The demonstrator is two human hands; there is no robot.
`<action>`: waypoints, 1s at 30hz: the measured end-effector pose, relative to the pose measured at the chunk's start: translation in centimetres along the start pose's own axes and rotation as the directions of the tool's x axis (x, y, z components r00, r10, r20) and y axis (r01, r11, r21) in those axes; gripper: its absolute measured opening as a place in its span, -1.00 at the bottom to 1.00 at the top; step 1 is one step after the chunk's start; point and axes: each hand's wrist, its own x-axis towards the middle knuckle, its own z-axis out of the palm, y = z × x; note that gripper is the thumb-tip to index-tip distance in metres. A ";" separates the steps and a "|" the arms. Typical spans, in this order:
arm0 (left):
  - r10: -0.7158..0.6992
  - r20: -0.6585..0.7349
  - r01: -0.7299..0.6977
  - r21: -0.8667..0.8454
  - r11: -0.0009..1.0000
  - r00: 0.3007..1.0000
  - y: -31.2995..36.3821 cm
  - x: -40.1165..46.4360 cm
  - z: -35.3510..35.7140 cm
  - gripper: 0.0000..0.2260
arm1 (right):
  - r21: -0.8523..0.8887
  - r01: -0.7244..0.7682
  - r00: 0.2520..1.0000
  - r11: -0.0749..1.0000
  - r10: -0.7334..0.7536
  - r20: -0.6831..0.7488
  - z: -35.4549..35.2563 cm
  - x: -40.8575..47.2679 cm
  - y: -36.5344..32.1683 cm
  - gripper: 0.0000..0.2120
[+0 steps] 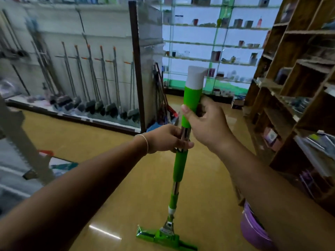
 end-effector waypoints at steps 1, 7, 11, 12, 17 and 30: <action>-0.007 -0.011 0.006 -0.010 1.000 1.000 -0.3 0.5 -0.8 -0.70 | 0.007 0.007 1.000 1.000 -0.007 0.020 0.5 1.1 0.3 -0.89; -0.034 -0.023 0.033 -0.032 0.999 0.999 -2.7 4.5 -6.0 -0.70 | 0.036 0.050 0.995 0.998 -0.053 0.087 4.2 7.5 2.4 -0.92; -0.046 0.032 0.047 -0.023 0.999 0.998 -5.2 8.3 -10.1 -0.74 | 0.034 0.061 0.994 0.998 -0.064 0.090 7.5 11.8 5.0 -0.88; -0.044 0.050 0.045 -0.017 0.999 0.998 -5.9 9.4 -11.2 -0.75 | 0.033 0.065 0.994 0.997 -0.068 0.088 8.4 13.0 5.7 -0.89; -0.025 0.144 0.027 -0.015 1.000 0.989 -8.7 14.9 -17.5 -0.89 | 0.027 0.063 0.995 0.998 -0.065 0.079 12.7 19.9 8.2 -0.91; 0.008 0.097 -0.001 -0.077 0.997 0.995 -13.9 25.5 -31.3 -0.95 | 0.059 0.095 0.994 0.994 -0.098 0.056 21.1 35.9 11.5 -0.90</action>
